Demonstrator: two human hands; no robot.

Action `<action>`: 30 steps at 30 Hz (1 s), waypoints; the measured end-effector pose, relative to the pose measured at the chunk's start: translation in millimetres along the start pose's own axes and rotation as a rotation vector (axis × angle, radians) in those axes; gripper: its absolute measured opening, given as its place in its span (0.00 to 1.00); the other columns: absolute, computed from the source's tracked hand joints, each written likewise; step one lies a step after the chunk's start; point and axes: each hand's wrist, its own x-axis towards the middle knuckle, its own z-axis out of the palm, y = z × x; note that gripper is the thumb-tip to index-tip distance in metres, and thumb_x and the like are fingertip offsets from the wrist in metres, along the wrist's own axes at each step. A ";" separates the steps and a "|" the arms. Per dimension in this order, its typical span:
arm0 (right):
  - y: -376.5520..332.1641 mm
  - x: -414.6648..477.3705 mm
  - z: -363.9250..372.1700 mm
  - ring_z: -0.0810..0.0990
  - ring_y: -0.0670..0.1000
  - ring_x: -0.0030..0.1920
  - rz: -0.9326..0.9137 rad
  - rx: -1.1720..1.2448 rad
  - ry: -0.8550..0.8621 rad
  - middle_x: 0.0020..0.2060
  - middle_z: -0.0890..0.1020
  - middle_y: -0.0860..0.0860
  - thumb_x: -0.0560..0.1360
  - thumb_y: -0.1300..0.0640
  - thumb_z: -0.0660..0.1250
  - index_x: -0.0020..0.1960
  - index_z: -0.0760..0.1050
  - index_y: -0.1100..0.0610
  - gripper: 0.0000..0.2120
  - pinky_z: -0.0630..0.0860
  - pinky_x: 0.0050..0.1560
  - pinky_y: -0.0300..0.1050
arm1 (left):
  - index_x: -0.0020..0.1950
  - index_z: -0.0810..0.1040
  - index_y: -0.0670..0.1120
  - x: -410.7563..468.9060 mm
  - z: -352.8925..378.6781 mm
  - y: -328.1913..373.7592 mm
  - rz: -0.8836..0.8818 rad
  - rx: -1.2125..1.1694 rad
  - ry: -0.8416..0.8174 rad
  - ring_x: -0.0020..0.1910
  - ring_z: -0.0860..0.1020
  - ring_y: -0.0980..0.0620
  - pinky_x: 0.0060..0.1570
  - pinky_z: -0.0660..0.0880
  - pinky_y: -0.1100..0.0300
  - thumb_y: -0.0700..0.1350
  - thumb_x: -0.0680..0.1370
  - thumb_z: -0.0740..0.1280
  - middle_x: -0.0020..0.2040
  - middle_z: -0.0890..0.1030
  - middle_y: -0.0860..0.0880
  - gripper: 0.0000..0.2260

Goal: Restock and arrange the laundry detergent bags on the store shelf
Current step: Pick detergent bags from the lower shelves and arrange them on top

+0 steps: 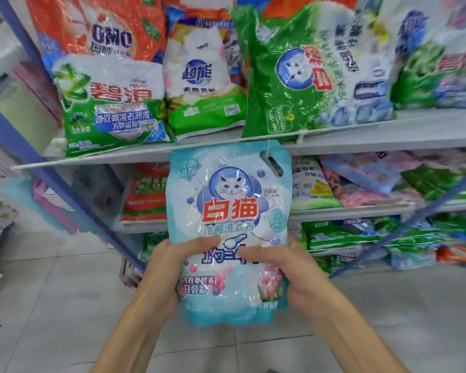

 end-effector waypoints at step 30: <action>-148.6 -36.0 -232.5 0.86 0.64 0.55 -0.348 0.157 0.220 0.56 0.86 0.60 0.52 0.63 0.85 0.68 0.76 0.60 0.45 0.78 0.63 0.66 | 0.59 0.83 0.43 46.0 288.2 16.2 0.153 0.155 -0.271 0.50 0.85 0.33 0.59 0.77 0.34 0.45 0.69 0.78 0.52 0.86 0.37 0.20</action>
